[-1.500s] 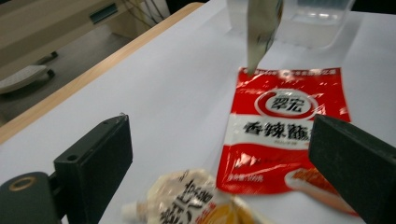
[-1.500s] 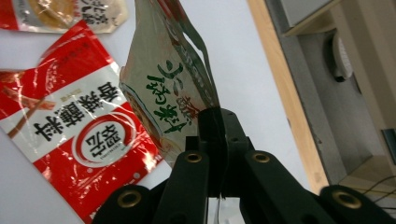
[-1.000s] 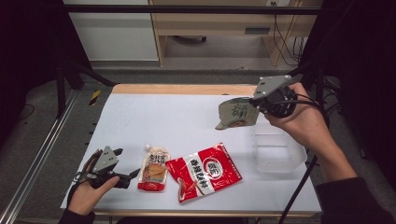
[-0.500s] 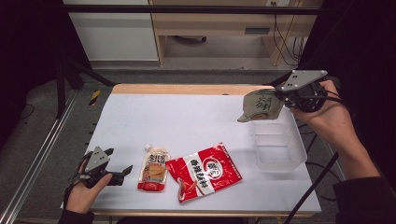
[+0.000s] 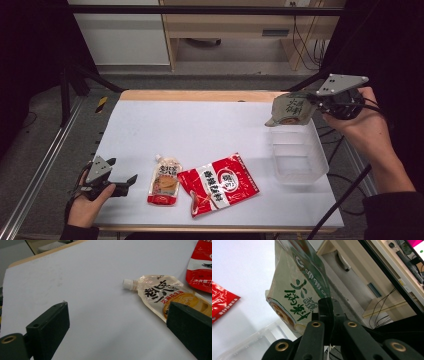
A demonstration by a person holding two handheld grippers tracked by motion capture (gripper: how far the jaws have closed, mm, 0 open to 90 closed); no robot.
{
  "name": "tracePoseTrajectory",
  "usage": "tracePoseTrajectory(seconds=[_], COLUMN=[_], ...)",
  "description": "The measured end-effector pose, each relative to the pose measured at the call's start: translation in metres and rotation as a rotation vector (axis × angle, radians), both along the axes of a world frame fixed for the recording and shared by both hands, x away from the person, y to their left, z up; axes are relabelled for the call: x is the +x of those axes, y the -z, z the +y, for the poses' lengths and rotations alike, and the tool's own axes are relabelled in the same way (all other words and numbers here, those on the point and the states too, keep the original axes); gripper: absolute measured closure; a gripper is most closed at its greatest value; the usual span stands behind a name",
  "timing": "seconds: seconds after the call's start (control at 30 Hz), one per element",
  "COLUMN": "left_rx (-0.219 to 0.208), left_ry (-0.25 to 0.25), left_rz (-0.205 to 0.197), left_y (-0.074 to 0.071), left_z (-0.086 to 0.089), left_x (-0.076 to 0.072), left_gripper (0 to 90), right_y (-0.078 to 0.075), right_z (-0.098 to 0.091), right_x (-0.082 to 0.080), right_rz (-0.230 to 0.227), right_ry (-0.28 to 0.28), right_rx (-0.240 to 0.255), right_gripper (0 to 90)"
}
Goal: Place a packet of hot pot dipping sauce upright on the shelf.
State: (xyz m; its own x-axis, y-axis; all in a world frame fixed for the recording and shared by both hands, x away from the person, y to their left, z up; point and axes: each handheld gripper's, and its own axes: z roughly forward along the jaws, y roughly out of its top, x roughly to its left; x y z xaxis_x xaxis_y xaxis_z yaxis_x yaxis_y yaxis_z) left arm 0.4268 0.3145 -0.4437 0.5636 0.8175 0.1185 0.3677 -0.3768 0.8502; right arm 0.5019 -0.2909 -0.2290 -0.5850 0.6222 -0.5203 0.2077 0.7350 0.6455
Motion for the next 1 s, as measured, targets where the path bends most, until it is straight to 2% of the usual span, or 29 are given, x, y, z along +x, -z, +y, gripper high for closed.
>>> tracePoseTrajectory(seconds=[0.23, 0.5, 0.7, 0.8, 1.0], left_rx=[0.002, 0.011, 0.013, 0.013, 0.011], left_ry=[-0.002, 0.000, 0.005, -0.004, -0.013], left_rz=[-0.002, 0.001, 0.001, 0.005, 0.003], left_y=[0.000, 0.001, 0.001, 0.002, 0.002], left_z=[0.001, -0.001, -0.001, -0.001, 0.000], left_x=[0.000, 0.000, 0.001, 0.001, 0.001], left_gripper=[4.6, 4.5, 4.5, 3.3, 3.3], right_y=[0.004, 0.017, 0.034, 0.047, 0.058], right_z=[-0.008, -0.017, -0.024, -0.026, -0.029], right_x=[-0.001, 0.004, 0.015, 0.026, 0.039], right_rz=[-0.017, -0.014, -0.011, -0.023, -0.017], right_ry=[0.025, 0.059, 0.076, 0.077, 0.079], right_rx=[0.006, 0.008, 0.017, 0.030, 0.037], right_gripper=[90.0, 90.0, 90.0, 90.0, 90.0])
